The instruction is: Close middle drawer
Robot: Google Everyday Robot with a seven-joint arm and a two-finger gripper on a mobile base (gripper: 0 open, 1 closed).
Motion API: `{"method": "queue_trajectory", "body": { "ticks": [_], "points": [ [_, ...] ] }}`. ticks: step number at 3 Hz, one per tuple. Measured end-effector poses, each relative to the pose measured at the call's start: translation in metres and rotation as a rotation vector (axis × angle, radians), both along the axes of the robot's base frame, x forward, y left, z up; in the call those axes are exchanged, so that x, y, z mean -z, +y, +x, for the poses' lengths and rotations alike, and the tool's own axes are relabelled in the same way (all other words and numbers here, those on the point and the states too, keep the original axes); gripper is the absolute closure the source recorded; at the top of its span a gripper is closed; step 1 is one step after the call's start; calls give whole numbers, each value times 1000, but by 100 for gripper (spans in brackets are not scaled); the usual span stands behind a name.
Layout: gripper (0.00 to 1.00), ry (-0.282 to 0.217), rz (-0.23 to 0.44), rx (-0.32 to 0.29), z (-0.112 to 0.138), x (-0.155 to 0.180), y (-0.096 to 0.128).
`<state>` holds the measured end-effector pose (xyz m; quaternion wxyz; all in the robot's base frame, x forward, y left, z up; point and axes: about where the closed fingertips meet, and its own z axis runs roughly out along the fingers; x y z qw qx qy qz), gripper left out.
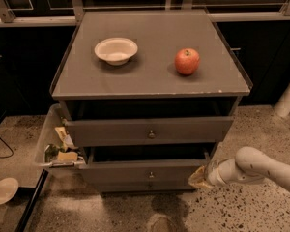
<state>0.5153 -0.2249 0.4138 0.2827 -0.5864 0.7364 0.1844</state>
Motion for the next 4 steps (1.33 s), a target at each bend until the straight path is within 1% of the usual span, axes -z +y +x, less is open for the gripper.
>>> {"method": "queue_trajectory", "body": {
  "ticks": [1,2,3,4],
  "points": [
    [11,0,0,0,0,0,0],
    [0,0,0,0,0,0,0],
    [0,0,0,-1,0,0,0],
    [0,5,1,-33,-9,-5,1]
  ]
}}
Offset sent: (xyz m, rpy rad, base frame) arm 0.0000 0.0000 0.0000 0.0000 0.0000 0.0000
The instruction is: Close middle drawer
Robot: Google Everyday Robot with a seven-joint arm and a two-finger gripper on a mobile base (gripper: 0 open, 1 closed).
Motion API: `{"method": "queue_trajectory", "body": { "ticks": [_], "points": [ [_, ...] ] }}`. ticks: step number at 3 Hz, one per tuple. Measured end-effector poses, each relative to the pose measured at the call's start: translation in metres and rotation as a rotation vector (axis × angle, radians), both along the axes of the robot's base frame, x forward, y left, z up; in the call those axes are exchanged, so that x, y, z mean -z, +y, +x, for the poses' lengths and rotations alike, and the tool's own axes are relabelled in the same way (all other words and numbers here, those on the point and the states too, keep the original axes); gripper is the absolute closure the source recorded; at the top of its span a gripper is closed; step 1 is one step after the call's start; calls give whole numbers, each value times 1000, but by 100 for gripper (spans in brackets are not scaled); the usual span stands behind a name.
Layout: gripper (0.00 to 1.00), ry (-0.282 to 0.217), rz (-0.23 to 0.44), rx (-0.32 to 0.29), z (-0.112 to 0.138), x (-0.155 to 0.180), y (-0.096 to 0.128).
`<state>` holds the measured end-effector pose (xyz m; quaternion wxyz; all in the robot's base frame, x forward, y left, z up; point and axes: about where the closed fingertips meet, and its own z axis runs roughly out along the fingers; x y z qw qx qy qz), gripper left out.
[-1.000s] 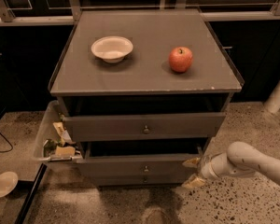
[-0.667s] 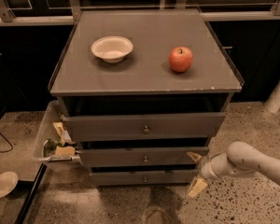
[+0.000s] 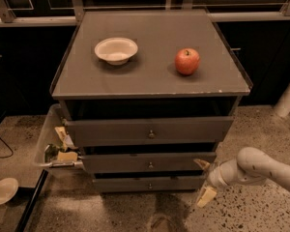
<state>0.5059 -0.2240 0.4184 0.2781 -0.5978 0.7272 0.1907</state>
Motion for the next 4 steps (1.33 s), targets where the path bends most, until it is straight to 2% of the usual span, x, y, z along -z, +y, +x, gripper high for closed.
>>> {"method": "queue_trajectory", "body": {
  "ticks": [1,2,3,4],
  "points": [
    [0,6,-16,-34,-31,-19,-14],
    [0,-5,-19,-88,-62,-53,-24],
    [0,-25,-7,-165,-78,-90,-27],
    [0,-48,13,-220,-84,-118,-29]
  ]
}}
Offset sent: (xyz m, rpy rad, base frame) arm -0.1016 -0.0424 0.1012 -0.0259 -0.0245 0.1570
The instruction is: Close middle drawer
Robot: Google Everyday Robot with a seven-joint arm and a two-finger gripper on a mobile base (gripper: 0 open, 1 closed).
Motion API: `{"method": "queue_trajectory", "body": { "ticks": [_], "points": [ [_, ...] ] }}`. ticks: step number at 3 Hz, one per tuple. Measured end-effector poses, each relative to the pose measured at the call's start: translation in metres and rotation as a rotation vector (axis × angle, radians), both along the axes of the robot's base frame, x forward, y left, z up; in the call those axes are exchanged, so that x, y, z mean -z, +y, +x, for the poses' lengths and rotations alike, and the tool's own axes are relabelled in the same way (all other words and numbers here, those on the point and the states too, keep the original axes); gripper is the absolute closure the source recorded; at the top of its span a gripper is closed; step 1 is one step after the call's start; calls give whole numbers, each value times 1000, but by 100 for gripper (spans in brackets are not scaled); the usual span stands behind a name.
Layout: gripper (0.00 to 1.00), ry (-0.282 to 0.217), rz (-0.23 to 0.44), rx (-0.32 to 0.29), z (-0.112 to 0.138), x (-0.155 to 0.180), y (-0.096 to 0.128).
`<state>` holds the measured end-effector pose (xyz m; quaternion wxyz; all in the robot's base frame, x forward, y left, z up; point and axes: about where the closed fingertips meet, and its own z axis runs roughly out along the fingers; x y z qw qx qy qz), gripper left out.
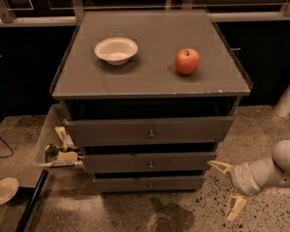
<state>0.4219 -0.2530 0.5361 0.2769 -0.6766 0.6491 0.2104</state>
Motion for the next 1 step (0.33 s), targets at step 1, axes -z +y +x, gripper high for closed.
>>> {"method": "queue_trajectory", "body": {
  "ticks": [1],
  "points": [
    [0,5,3,-7,-2,0,1]
  ]
}}
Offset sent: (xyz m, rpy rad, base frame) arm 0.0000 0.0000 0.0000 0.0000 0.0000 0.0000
